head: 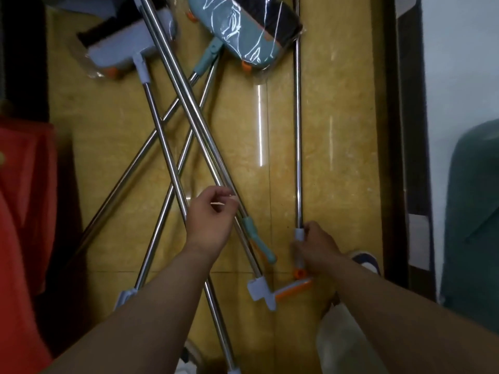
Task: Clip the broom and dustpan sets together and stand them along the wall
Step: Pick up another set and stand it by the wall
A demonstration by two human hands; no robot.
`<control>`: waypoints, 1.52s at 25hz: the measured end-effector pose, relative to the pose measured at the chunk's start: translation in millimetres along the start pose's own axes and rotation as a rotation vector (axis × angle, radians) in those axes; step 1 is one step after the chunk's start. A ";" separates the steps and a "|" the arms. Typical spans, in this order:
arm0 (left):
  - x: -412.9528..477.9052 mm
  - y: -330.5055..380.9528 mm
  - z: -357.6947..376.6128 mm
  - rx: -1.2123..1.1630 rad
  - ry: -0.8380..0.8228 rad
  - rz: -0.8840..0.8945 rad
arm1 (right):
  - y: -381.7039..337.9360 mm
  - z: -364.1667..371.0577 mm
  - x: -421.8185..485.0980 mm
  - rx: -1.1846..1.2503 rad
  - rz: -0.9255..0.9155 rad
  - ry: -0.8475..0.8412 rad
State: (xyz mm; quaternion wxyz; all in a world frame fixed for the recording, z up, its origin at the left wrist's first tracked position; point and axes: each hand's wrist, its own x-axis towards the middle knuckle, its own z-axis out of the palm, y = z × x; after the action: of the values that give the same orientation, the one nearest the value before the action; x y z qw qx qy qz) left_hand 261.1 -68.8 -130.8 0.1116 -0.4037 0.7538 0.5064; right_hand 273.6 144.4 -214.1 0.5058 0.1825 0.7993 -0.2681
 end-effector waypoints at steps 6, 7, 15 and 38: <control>22.4 -9.0 -18.8 0.011 0.051 0.037 | -5.7 15.1 7.0 0.061 0.026 0.105; 24.5 -8.2 -27.2 0.013 0.058 0.030 | -9.4 14.6 0.6 0.181 0.008 0.078; 20.8 4.3 -59.6 -0.064 0.093 -0.095 | -49.2 -9.0 -45.5 0.635 0.048 0.322; 23.1 147.4 -94.9 -0.198 -0.020 -0.033 | -237.5 -107.9 -138.2 1.104 -0.271 -0.061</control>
State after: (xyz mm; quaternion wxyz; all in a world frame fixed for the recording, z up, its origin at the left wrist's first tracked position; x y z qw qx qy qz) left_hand 162.5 -137.5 -1.1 0.0871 -0.4199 0.6922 0.5805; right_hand 121.5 20.1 6.3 0.3193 0.3080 0.5420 -0.7137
